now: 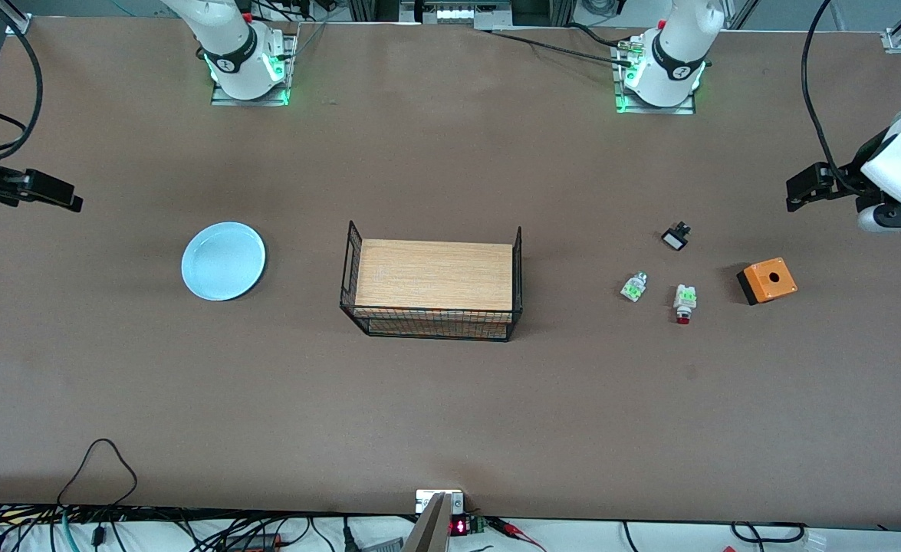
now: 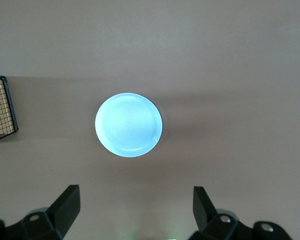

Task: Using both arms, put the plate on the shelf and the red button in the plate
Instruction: 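Move the right gripper toward the light blue plate, then lower the right gripper to the plate rim and close on it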

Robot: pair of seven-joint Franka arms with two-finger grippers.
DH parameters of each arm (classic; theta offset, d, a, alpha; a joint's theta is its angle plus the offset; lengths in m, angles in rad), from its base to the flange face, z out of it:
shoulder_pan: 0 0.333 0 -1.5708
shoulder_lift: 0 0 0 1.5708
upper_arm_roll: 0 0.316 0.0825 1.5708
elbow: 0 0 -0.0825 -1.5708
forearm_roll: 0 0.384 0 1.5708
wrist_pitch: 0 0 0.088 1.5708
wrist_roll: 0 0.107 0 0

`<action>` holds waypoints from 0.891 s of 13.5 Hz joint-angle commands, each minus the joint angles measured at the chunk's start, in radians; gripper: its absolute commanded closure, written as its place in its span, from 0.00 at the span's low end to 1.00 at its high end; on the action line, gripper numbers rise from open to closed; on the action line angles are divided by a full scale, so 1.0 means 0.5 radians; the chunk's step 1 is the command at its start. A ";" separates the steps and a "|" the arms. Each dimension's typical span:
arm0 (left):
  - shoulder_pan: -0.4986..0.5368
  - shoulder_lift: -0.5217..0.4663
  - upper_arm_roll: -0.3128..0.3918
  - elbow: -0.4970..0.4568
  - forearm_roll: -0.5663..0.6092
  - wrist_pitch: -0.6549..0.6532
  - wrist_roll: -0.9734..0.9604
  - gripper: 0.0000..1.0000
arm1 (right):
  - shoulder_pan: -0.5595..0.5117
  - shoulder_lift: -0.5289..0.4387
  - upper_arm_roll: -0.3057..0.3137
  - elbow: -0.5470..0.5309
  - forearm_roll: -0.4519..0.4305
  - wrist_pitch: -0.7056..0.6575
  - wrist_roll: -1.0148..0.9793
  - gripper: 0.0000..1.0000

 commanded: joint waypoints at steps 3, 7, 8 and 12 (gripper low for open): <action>0.009 0.025 0.002 0.066 -0.051 -0.051 0.008 0.00 | 0.021 0.117 0.001 -0.228 -0.022 0.293 0.005 0.00; 0.012 0.022 0.002 0.066 -0.051 -0.051 0.008 0.00 | 0.036 0.087 0.004 -0.871 -0.022 0.989 -0.010 0.00; 0.009 0.022 0.002 0.066 -0.051 -0.051 0.008 0.00 | 0.024 0.090 0.004 -1.025 -0.022 1.207 -0.031 0.00; 0.009 0.025 0.005 0.066 -0.051 -0.051 0.011 0.00 | 0.005 0.200 0.004 -1.299 -0.022 1.638 -0.065 0.00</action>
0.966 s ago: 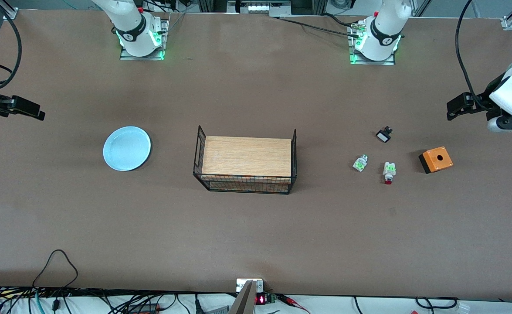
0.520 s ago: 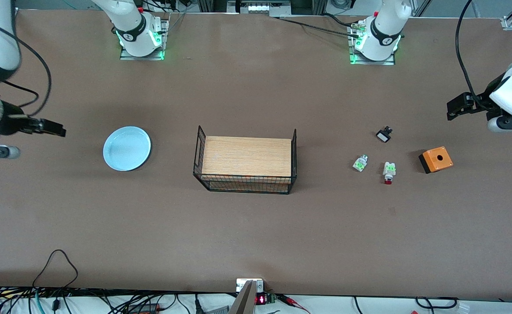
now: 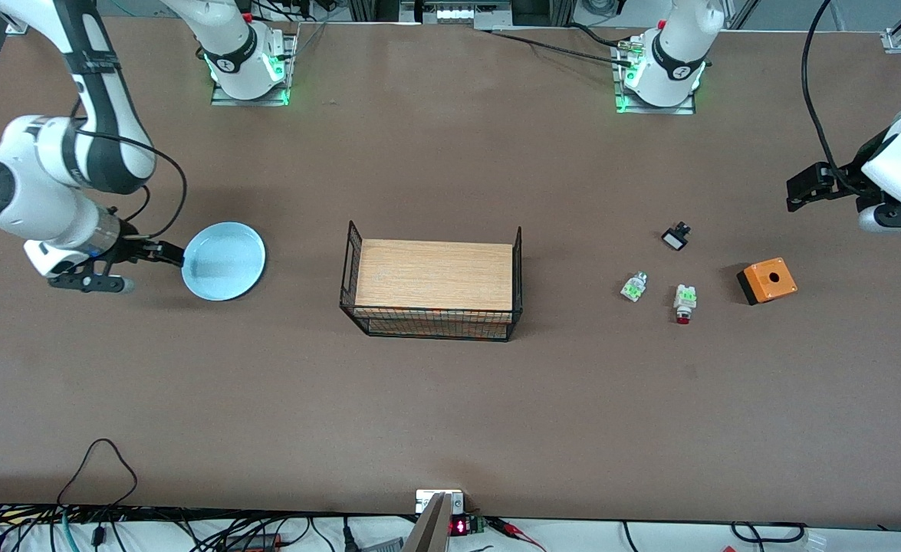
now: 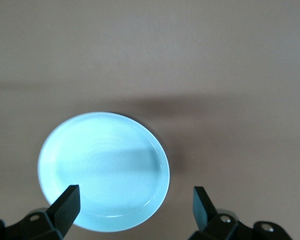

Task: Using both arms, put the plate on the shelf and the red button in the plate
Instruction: 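Lower the right gripper to the plate rim and close on it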

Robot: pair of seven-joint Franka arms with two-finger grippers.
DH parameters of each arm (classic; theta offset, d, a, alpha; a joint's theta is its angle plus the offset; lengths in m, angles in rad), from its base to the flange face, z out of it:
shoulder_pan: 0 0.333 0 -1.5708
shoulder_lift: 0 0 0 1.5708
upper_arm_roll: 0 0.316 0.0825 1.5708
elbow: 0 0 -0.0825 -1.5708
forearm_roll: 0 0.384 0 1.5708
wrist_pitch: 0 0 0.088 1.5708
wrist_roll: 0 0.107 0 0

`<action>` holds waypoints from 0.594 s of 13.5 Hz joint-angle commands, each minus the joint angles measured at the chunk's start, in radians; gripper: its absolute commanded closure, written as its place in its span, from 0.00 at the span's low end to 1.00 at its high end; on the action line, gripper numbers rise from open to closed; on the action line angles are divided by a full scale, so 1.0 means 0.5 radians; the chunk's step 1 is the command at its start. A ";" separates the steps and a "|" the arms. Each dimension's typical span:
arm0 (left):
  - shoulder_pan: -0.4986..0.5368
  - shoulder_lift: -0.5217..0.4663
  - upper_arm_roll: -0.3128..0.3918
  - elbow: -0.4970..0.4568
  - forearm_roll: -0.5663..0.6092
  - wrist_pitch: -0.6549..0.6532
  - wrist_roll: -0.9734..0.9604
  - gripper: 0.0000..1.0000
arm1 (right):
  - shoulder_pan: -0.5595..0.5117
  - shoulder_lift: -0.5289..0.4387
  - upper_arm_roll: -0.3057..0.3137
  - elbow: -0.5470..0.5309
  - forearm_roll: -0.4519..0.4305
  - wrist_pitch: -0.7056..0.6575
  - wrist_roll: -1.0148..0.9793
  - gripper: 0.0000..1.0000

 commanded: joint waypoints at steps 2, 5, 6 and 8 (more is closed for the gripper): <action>0.009 0.025 0.002 0.061 -0.051 -0.051 0.011 0.00 | -0.015 0.110 0.008 -0.134 -0.021 0.235 -0.224 0.00; 0.009 0.025 0.002 0.065 -0.051 -0.051 0.008 0.00 | -0.055 0.230 0.014 -0.248 -0.018 0.529 -0.258 0.00; 0.009 0.025 0.002 0.061 -0.051 -0.051 0.011 0.00 | -0.055 0.245 0.014 -0.248 -0.018 0.542 -0.258 0.00; 0.009 0.025 0.002 0.061 -0.051 -0.051 0.011 0.00 | -0.049 0.303 0.014 -0.257 -0.018 0.628 -0.258 0.00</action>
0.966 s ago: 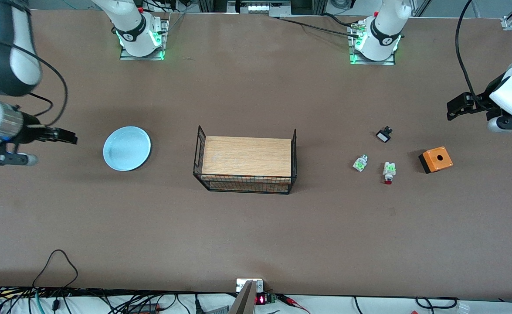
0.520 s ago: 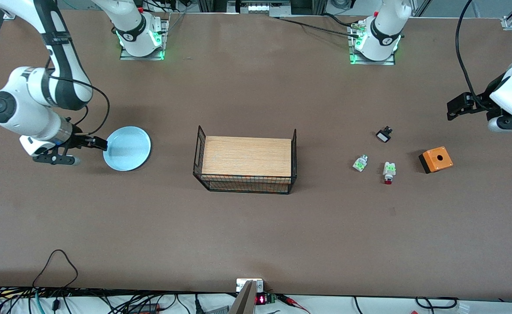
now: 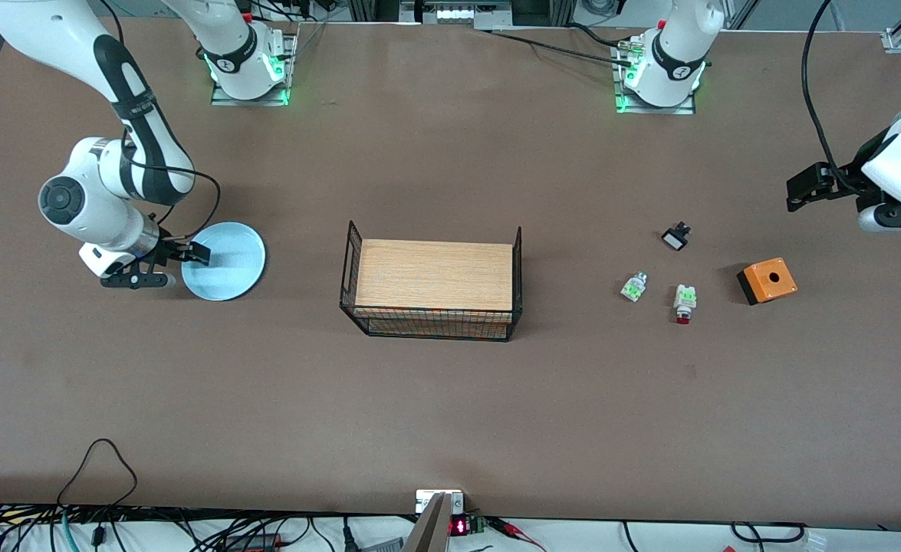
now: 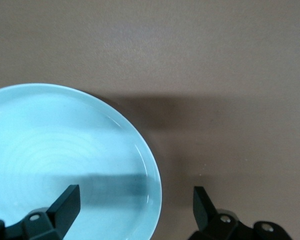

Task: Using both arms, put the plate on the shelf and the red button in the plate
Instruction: 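Lower the right gripper to the plate rim and close on it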

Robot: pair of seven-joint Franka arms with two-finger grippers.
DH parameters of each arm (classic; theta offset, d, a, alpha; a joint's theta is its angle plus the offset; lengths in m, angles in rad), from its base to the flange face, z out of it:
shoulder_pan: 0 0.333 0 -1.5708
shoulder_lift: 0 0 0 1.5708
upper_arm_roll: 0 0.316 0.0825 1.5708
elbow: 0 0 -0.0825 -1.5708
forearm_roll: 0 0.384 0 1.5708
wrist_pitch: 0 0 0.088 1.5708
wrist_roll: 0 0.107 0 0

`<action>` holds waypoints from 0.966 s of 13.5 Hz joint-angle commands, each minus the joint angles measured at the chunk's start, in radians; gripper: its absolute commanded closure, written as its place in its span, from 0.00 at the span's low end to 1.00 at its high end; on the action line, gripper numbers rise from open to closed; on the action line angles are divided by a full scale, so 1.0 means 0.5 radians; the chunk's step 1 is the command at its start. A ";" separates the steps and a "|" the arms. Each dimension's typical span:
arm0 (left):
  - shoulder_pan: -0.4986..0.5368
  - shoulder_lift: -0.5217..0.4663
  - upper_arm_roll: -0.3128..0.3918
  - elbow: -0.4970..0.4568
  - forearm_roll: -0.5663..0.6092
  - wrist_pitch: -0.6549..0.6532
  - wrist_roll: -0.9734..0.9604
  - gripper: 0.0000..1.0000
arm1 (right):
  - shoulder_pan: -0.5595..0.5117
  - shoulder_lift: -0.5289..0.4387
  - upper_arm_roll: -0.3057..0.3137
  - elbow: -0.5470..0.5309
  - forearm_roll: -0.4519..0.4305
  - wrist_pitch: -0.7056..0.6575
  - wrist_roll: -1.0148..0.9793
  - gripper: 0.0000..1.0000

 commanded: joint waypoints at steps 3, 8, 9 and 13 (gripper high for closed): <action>0.009 0.025 0.002 0.065 -0.051 -0.051 0.011 0.00 | -0.013 0.052 0.019 -0.095 -0.020 0.259 -0.050 0.02; 0.009 0.028 -0.010 0.061 -0.051 -0.051 0.008 0.00 | -0.006 0.013 0.032 -0.105 -0.020 0.198 -0.080 1.00; 0.009 0.028 -0.010 0.061 -0.051 -0.051 0.008 0.00 | -0.003 -0.009 0.035 -0.102 -0.020 0.152 -0.080 1.00; 0.012 0.028 -0.001 0.061 -0.051 -0.051 0.011 0.00 | -0.013 -0.110 0.047 -0.102 -0.011 0.005 -0.031 1.00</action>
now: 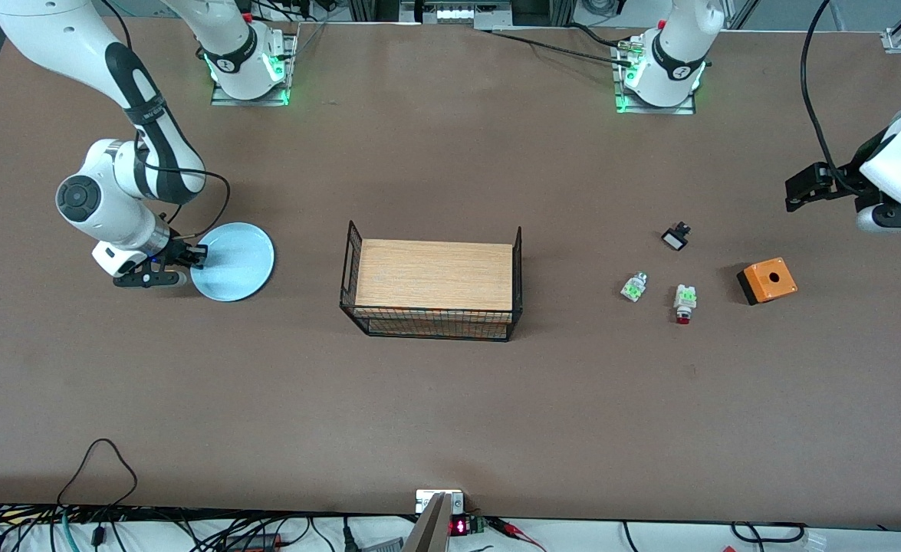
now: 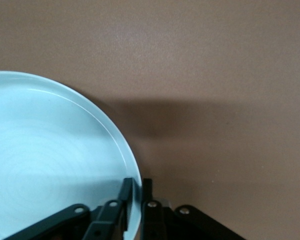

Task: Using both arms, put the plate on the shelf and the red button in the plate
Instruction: 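Lower the right gripper to the plate rim and close on it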

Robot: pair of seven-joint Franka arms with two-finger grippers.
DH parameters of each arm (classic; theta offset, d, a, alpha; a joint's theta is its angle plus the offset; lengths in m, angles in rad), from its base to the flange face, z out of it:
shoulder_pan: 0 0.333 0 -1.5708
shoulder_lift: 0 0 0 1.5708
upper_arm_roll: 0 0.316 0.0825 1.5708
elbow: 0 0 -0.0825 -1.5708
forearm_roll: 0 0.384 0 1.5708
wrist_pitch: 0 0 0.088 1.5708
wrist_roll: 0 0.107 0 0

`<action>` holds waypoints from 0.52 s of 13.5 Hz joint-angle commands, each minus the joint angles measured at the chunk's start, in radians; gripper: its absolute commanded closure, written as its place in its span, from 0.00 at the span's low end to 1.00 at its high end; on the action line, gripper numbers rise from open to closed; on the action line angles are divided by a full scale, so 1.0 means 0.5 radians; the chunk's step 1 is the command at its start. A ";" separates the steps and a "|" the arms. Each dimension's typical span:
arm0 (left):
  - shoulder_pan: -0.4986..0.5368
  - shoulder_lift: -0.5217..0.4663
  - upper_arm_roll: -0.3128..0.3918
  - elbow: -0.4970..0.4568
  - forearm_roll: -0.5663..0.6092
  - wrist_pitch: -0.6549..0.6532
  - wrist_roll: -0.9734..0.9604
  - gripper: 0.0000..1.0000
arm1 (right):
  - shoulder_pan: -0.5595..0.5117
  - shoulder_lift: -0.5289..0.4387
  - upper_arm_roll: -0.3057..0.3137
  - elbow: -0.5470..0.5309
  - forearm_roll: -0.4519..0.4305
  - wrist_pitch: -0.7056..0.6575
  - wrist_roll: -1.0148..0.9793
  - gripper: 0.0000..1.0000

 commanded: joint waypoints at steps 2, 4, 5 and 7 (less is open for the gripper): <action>0.010 0.026 0.006 0.061 -0.048 -0.051 0.011 0.00 | -0.019 -0.142 0.022 -0.034 -0.002 -0.173 0.024 1.00; 0.009 0.026 0.006 0.061 -0.048 -0.054 0.011 0.00 | -0.015 -0.249 0.028 -0.025 0.001 -0.387 0.124 1.00; 0.009 0.026 0.006 0.061 -0.048 -0.054 0.011 0.00 | -0.015 -0.316 0.055 -0.013 0.004 -0.486 0.173 1.00; 0.013 0.026 0.006 0.061 -0.048 -0.051 0.011 0.00 | -0.015 -0.466 0.086 0.039 0.013 -0.743 0.299 1.00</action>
